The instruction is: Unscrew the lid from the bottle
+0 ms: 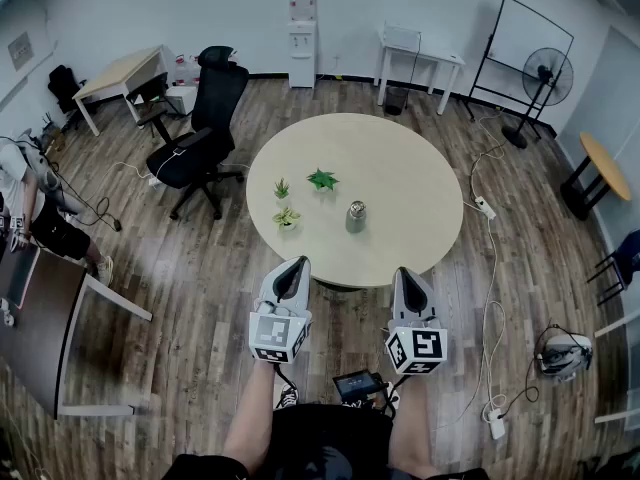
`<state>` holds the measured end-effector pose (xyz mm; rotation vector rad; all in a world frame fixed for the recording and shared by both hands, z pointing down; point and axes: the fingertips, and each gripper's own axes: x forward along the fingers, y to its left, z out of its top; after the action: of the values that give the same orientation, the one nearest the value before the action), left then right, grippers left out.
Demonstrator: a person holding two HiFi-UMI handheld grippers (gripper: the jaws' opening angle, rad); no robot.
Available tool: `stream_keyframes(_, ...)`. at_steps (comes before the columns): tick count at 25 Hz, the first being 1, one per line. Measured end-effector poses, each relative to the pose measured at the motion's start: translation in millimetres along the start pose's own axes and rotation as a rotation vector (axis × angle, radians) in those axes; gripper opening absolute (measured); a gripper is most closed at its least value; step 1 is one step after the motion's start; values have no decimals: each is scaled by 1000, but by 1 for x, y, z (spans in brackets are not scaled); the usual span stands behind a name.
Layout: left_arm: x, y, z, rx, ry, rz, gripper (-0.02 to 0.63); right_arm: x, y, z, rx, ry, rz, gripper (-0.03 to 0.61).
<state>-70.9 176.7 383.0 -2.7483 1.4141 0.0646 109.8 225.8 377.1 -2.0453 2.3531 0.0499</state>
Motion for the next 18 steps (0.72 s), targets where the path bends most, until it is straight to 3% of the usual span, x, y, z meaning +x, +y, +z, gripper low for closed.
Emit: stream_keyframes(18, 10, -7, -1, 0, 18, 1, 0, 2, -5, -5, 7, 10, 18, 3)
